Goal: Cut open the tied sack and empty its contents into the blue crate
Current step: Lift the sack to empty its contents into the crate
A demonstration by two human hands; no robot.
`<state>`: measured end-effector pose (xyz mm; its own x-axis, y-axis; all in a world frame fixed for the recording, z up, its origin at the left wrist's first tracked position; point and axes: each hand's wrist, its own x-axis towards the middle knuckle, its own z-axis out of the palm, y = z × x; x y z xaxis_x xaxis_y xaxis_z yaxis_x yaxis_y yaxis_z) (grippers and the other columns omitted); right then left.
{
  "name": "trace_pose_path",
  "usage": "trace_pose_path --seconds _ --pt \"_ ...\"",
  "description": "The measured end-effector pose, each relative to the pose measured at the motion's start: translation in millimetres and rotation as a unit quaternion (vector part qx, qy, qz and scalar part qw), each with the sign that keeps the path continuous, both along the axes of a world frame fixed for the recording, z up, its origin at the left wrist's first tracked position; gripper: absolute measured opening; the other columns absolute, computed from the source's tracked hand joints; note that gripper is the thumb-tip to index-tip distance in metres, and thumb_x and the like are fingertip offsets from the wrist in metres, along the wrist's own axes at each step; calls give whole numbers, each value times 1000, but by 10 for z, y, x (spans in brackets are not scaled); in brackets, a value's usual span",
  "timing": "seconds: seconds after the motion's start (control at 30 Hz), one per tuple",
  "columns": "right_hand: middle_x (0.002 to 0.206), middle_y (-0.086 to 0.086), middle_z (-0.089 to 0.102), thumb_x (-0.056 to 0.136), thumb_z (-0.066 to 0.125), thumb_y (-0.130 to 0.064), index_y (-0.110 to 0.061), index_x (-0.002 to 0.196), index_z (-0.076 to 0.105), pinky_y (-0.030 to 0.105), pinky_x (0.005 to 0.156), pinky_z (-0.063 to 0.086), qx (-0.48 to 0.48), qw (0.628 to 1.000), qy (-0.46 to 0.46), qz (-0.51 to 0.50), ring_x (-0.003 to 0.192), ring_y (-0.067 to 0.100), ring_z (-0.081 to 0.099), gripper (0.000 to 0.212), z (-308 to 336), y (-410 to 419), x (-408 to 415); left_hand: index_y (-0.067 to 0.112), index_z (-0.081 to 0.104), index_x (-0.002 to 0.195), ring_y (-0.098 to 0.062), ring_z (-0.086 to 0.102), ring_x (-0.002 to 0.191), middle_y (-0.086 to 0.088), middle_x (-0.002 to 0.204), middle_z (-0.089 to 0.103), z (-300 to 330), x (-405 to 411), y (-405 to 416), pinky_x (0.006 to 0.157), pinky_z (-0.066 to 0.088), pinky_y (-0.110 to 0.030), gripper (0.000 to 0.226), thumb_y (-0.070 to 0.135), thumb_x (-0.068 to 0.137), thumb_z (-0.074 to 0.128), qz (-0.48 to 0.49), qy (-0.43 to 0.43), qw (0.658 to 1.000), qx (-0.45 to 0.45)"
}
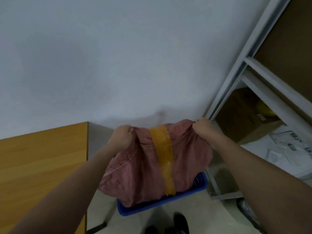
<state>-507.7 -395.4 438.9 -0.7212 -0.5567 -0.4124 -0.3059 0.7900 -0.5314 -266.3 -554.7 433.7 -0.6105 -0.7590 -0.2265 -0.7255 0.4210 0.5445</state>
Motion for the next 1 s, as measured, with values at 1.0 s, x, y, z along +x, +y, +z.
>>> trace_pose_path --seconds 1.0 --pt "111 -2 64 73 60 -66 -22 119 60 31 92 49 -113 955 -174 214 104 16 61 64 1064 -628 -476 4 47 65 -24 46 69 -10 68 50 1160 -298 -411 61 33 -33 34 8 98 38 171 136 975 -42"
